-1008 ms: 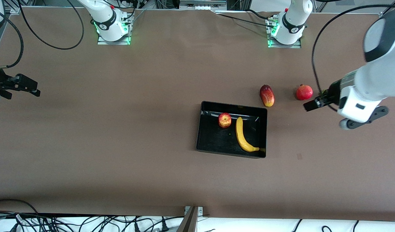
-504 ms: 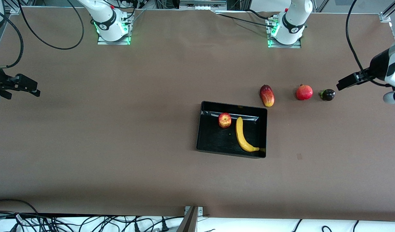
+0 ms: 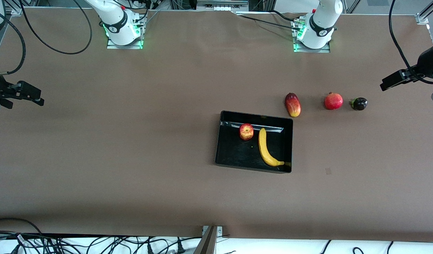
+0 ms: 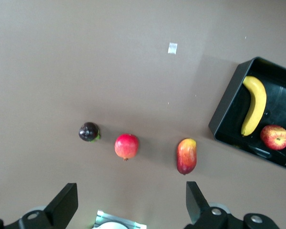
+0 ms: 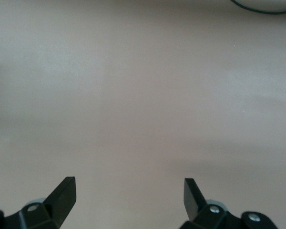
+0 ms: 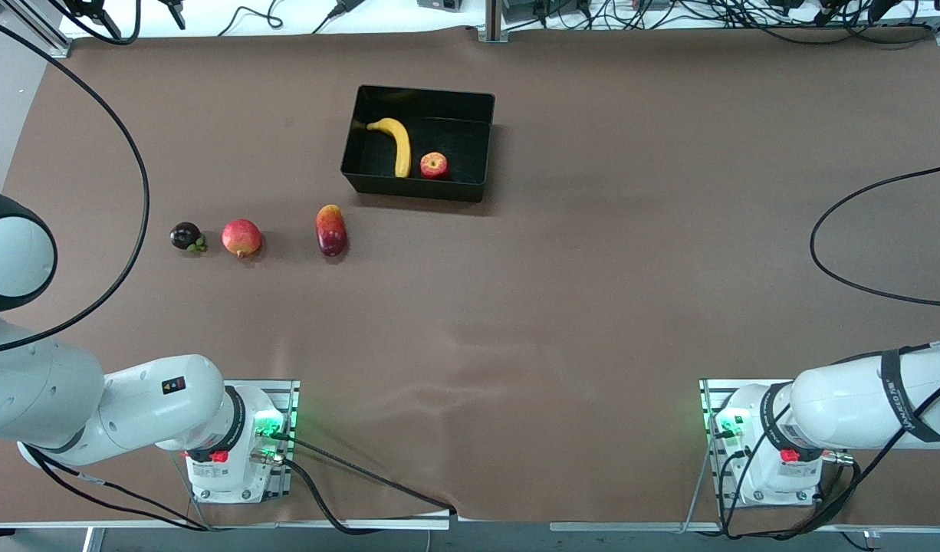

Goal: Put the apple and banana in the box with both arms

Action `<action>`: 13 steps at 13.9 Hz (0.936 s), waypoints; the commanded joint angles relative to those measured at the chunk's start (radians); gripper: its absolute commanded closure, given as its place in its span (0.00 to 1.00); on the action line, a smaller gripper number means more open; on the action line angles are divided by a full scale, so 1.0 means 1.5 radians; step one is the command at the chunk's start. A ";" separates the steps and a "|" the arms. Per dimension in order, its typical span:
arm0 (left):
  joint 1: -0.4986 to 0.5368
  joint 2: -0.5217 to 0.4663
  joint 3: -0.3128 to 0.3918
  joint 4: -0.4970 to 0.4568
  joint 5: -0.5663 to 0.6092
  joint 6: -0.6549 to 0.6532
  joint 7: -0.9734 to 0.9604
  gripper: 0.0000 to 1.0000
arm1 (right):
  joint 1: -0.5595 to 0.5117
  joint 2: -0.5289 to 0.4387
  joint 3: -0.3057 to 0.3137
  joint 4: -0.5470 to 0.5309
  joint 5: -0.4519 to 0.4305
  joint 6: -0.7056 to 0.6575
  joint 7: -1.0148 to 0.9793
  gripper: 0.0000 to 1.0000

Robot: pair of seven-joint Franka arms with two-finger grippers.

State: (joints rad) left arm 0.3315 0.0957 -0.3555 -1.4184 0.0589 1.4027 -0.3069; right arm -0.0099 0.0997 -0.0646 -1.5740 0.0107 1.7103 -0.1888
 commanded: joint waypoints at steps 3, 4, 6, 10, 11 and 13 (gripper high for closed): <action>0.028 -0.036 -0.002 -0.026 -0.050 0.031 0.055 0.00 | -0.003 0.003 0.003 0.010 0.004 -0.004 -0.002 0.00; 0.029 -0.037 -0.002 -0.026 -0.061 0.035 0.056 0.00 | -0.003 0.003 0.003 0.010 0.004 -0.004 -0.002 0.00; 0.031 -0.037 -0.002 -0.027 -0.070 0.045 0.098 0.00 | -0.003 0.003 0.003 0.010 0.004 -0.003 -0.002 0.00; 0.031 -0.038 -0.003 -0.027 -0.070 0.044 0.160 0.00 | -0.003 0.003 0.003 0.010 0.004 -0.005 -0.002 0.00; 0.031 -0.038 -0.003 -0.027 -0.071 0.045 0.160 0.00 | -0.003 0.003 0.003 0.010 0.004 -0.004 -0.002 0.00; 0.031 -0.037 -0.002 -0.021 -0.077 0.046 0.167 0.00 | -0.003 0.003 0.003 0.010 0.004 -0.005 -0.002 0.00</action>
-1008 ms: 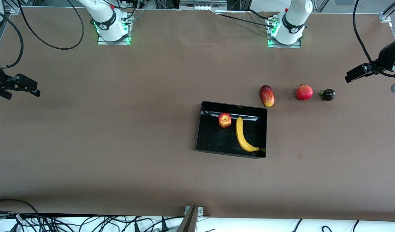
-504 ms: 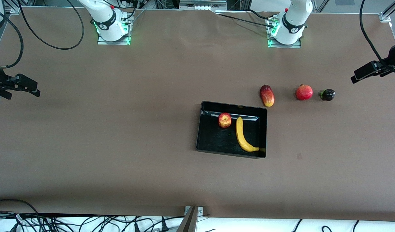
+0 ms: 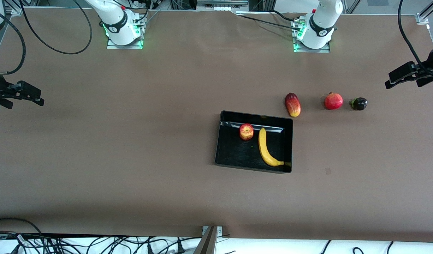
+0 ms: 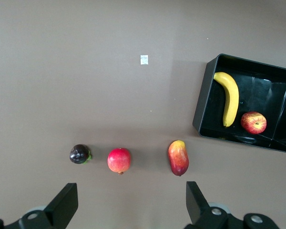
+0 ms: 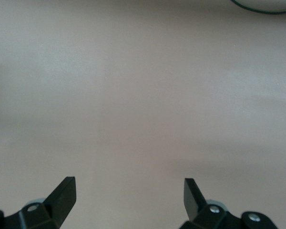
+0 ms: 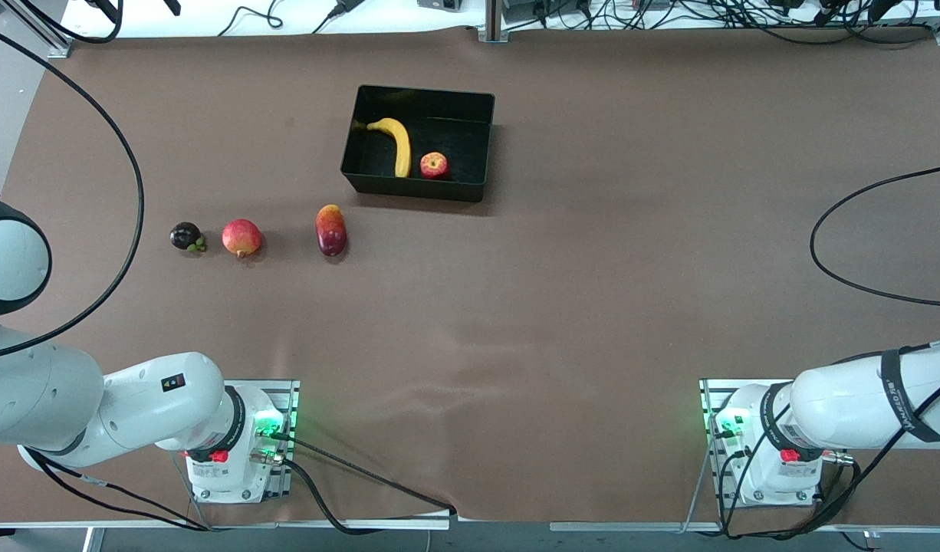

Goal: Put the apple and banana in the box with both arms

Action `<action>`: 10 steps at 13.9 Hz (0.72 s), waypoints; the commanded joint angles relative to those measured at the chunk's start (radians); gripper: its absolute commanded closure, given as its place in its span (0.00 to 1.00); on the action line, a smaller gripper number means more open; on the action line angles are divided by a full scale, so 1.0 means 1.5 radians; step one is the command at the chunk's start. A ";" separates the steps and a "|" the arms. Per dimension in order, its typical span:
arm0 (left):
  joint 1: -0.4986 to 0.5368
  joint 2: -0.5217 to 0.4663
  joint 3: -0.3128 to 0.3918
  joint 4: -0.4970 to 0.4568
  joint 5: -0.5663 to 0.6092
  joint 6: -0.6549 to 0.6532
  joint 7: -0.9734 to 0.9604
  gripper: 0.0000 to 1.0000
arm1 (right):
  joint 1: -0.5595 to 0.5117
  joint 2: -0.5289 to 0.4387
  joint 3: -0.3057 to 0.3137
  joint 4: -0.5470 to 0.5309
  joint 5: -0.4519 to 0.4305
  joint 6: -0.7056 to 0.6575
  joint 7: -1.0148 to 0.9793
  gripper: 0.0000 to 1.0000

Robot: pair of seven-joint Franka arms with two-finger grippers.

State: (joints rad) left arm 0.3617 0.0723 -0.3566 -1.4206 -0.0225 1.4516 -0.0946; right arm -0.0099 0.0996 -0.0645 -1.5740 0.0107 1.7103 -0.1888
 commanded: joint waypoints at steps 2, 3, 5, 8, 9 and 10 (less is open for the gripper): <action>0.010 -0.022 -0.001 -0.018 -0.042 0.015 0.027 0.00 | -0.003 0.003 0.003 0.010 0.004 -0.005 -0.002 0.00; 0.010 -0.022 -0.002 -0.018 -0.044 0.016 0.025 0.00 | -0.003 0.003 0.002 0.010 0.004 -0.006 -0.002 0.00; 0.007 -0.023 -0.009 -0.022 -0.044 0.014 0.003 0.00 | -0.003 0.003 0.002 0.010 0.004 -0.006 -0.002 0.00; 0.003 -0.021 -0.024 -0.021 -0.041 0.016 -0.049 0.00 | -0.003 0.000 0.002 0.010 0.004 -0.011 -0.002 0.00; 0.004 -0.018 -0.024 -0.017 -0.041 0.016 -0.049 0.00 | -0.003 -0.002 0.002 0.010 0.004 -0.011 -0.003 0.00; 0.004 -0.018 -0.023 -0.017 -0.038 0.016 -0.049 0.00 | -0.003 -0.003 0.002 0.012 0.003 -0.013 -0.008 0.00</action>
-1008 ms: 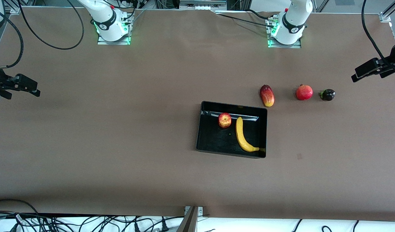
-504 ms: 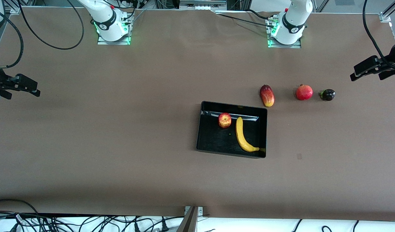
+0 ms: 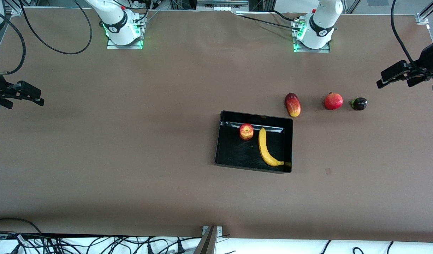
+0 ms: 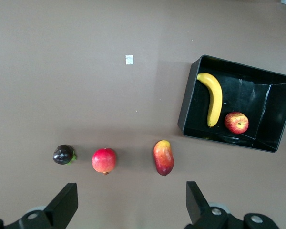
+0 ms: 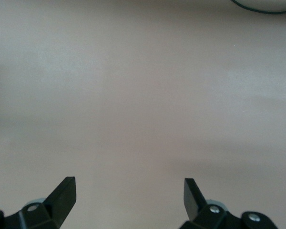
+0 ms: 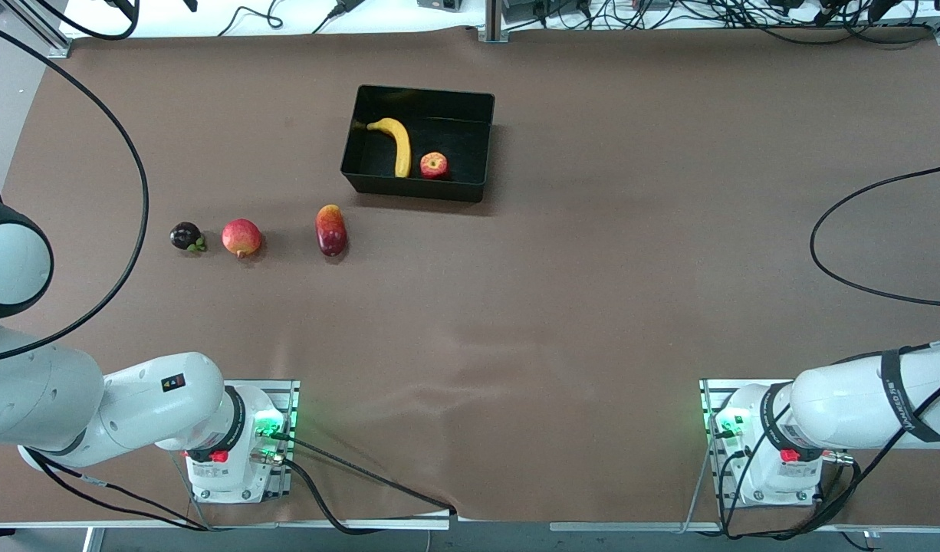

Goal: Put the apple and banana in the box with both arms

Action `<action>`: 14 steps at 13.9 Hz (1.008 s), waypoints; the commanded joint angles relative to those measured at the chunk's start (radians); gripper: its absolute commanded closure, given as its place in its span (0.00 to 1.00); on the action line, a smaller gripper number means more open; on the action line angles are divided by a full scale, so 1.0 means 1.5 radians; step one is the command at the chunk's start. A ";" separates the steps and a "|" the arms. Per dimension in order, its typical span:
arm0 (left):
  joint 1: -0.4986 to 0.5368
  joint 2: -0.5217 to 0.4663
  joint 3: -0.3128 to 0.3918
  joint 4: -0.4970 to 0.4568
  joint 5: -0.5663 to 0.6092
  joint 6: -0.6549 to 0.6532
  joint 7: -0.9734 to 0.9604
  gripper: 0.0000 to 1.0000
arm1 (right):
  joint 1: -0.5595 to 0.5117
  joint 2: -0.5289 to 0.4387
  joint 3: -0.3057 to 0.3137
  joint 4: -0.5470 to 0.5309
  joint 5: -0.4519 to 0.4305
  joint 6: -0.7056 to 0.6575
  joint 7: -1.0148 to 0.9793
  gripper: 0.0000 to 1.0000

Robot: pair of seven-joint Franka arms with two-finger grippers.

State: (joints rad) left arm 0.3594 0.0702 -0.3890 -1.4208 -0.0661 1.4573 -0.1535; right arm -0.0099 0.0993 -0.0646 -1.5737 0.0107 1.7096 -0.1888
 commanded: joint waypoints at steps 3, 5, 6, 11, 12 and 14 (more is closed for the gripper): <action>0.006 -0.016 -0.002 -0.017 -0.006 0.012 -0.013 0.00 | -0.003 -0.015 0.006 0.012 0.003 -0.045 -0.005 0.00; 0.005 -0.015 -0.001 -0.018 -0.005 0.013 -0.015 0.00 | -0.001 -0.014 0.008 0.015 -0.004 -0.050 -0.007 0.00; 0.005 -0.016 0.001 -0.017 -0.005 0.012 -0.013 0.00 | -0.001 -0.014 0.008 0.025 -0.005 -0.052 -0.007 0.00; 0.003 -0.017 0.005 -0.017 -0.003 0.012 -0.010 0.00 | -0.001 -0.013 0.007 0.029 -0.003 -0.066 -0.008 0.00; 0.003 -0.016 0.006 -0.018 -0.003 0.012 -0.009 0.00 | -0.001 -0.014 0.007 0.029 -0.003 -0.066 -0.009 0.00; 0.001 -0.016 0.008 -0.018 0.018 0.013 0.001 0.00 | -0.002 -0.013 0.006 0.029 -0.003 -0.066 -0.009 0.00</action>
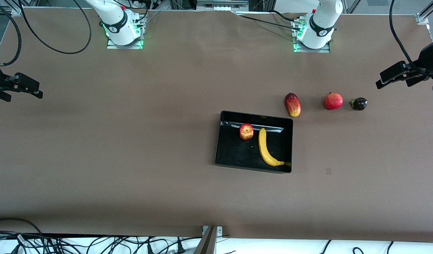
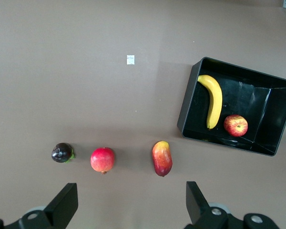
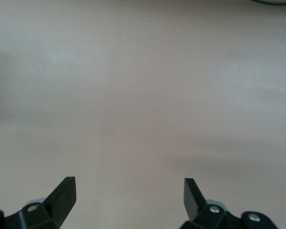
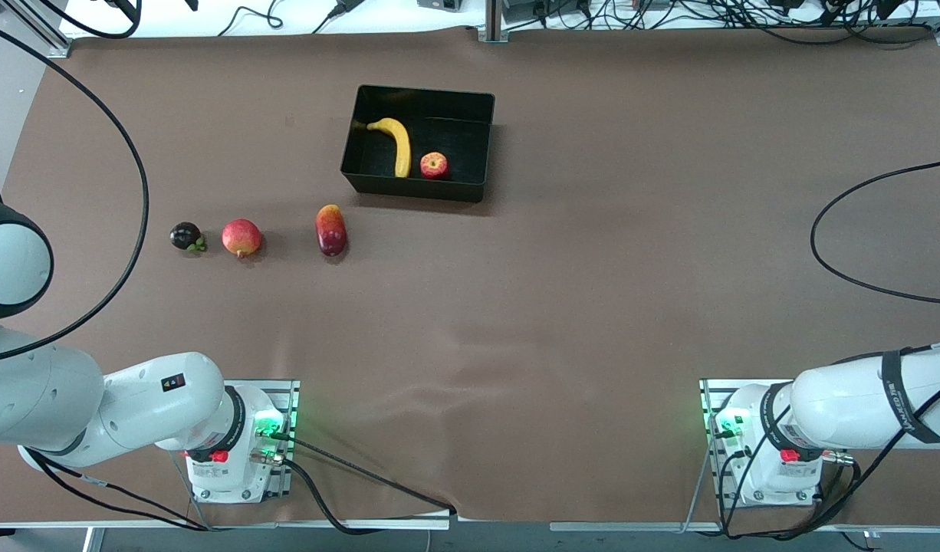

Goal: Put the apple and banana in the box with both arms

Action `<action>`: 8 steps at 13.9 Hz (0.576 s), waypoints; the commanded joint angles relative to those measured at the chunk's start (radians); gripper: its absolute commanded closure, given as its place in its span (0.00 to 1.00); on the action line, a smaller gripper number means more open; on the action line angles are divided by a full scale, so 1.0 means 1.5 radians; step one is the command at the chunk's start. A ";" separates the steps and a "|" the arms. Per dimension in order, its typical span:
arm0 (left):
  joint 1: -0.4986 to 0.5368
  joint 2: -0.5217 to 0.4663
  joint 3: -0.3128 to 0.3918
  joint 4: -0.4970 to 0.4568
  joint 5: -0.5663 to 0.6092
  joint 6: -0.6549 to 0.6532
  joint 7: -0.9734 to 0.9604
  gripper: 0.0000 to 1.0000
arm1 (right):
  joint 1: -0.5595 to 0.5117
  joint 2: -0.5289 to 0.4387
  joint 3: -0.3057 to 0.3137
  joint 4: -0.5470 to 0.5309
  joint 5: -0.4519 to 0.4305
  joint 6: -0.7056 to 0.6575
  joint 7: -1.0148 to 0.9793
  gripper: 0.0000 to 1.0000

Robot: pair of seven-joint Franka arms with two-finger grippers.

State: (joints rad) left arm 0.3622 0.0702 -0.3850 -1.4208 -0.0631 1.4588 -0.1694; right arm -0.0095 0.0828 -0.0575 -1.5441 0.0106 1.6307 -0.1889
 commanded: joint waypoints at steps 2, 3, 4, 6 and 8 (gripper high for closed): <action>-0.086 -0.016 0.079 -0.020 0.066 0.011 0.030 0.00 | -0.002 -0.002 0.002 0.009 -0.003 -0.013 -0.010 0.00; -0.155 -0.017 0.149 -0.020 0.069 0.010 0.030 0.00 | -0.002 -0.002 0.002 0.009 -0.003 -0.013 -0.009 0.00; -0.205 -0.019 0.210 -0.020 0.066 0.010 0.035 0.00 | -0.002 -0.002 0.002 0.009 -0.003 -0.013 -0.009 0.00; -0.256 -0.020 0.265 -0.021 0.063 0.009 0.055 0.00 | -0.002 -0.002 0.002 0.009 -0.003 -0.013 -0.009 0.00; -0.277 -0.020 0.288 -0.023 0.061 0.009 0.064 0.00 | -0.002 -0.002 0.002 0.009 -0.003 -0.014 -0.009 0.00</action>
State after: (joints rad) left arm -0.0103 0.0702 0.0031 -1.4212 0.0157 1.4588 -0.1093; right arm -0.0095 0.0828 -0.0575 -1.5441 0.0106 1.6297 -0.1890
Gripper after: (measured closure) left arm 0.000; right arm 0.000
